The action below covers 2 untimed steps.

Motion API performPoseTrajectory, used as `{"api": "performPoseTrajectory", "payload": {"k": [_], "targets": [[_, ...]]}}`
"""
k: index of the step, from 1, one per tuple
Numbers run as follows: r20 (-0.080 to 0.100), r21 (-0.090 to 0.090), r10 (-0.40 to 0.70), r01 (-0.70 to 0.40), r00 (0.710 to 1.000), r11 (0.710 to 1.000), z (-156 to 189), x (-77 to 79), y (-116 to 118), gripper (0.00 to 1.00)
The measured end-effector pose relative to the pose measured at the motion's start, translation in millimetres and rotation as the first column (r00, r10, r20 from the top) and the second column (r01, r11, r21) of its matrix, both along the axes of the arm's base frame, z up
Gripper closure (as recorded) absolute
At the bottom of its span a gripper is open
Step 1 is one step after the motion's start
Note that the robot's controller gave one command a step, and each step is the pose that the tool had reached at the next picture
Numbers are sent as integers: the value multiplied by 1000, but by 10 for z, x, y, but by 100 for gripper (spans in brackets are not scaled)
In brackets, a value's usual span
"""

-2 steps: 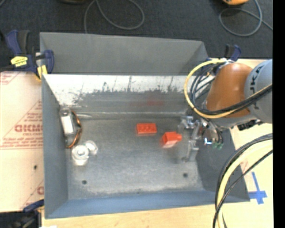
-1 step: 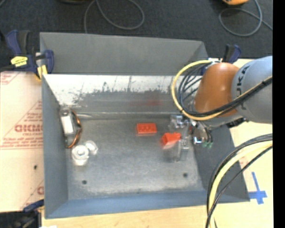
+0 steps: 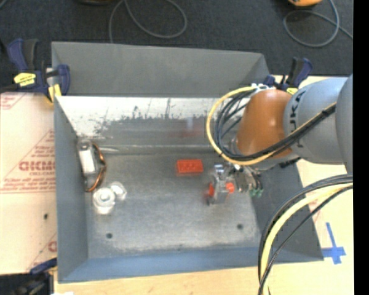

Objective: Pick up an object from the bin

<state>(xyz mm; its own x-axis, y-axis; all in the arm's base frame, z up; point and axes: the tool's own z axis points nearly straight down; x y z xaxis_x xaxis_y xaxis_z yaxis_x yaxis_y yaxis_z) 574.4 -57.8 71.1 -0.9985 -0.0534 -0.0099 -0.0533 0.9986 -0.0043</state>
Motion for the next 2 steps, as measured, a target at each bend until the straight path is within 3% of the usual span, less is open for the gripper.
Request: {"api": "performPoseTrajectory", "payload": {"k": [1, 2], "targets": [[0, 0, 0, 0, 1000, 1000, 0, -1, 0, 100], [4, -2, 29, -29, 1000, 1000, 1139, 365, -30, 100]]}}
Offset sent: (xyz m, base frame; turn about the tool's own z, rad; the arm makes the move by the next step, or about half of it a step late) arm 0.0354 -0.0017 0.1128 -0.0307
